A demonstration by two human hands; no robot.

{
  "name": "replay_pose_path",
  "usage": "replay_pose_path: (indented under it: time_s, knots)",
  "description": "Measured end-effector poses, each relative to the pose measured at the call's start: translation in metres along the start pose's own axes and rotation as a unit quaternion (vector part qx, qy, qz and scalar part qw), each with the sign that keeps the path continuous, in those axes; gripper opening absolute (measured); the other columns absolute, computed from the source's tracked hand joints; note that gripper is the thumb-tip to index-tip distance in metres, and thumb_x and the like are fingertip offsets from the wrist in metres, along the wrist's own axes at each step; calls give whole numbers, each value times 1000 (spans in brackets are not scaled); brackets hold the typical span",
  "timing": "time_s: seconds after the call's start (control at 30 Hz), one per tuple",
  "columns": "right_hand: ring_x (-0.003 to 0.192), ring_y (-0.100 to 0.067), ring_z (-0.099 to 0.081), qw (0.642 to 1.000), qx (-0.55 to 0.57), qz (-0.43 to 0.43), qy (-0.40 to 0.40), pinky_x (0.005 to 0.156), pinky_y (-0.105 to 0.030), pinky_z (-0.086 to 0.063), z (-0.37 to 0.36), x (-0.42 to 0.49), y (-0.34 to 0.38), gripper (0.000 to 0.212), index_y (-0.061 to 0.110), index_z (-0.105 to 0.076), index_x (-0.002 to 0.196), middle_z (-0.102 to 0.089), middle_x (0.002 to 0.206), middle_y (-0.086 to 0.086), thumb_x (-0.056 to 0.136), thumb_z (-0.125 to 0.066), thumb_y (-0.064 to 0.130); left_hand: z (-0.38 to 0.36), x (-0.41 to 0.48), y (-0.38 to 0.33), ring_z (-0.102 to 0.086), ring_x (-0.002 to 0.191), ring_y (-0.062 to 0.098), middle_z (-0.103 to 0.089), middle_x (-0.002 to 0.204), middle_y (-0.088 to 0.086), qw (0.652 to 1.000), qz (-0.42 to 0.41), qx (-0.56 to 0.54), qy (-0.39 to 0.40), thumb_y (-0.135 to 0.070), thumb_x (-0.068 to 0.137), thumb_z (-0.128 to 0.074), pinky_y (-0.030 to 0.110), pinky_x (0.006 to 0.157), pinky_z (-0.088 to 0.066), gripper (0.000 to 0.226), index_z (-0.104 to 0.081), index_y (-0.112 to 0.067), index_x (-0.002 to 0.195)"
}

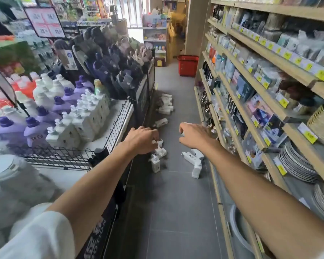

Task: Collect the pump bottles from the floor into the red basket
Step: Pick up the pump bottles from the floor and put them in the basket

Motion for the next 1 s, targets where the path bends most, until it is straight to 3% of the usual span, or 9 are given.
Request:
replay_pose_path:
  time_s: [0.2,0.37,0.7,1.0]
  knots:
    - [113,-32,-58,999,-21,-1,29,79,-37,-36,-12,66,2,24,23,-54,115,-64,124,-6,93,-57,31,-13,65,37,-53,121,24,-63,125,-2,999,8,-5,38,-45,97,-56,44,98,-44,33,-56,-35,128]
    - [109,-32,-60,999,2,9,-33,75,-36,-34,-22,123,9,23,23,-53,114,-60,119,-4,92,-57,29,-28,125,79,-53,119,24,-62,122,-3,999,14,-28,30,-51,97,-56,45,97,-45,37,-53,-33,130]
    - [111,-33,-57,1000,12,-8,17,78,-38,-34,-54,228,1,28,22,-51,118,-59,123,-6,95,-54,35,-62,224,140,-51,124,24,-61,125,-2,995,30,-71,68,-45,98,-55,46,98,-40,34,-53,-32,130]
    - [108,-32,-59,999,28,4,18,77,-38,-39,-61,331,-40,19,24,-51,110,-61,118,-3,93,-56,31,-80,321,158,-54,120,24,-63,122,-4,992,64,-81,70,-41,99,-58,48,99,-43,32,-54,-33,129]
Point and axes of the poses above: each hand's wrist, its own x-axis towards the middle knuckle, its own z-axis out of the back of the hand, y = z × x, the point moved 7 cm from there along x, towards the middle knuckle
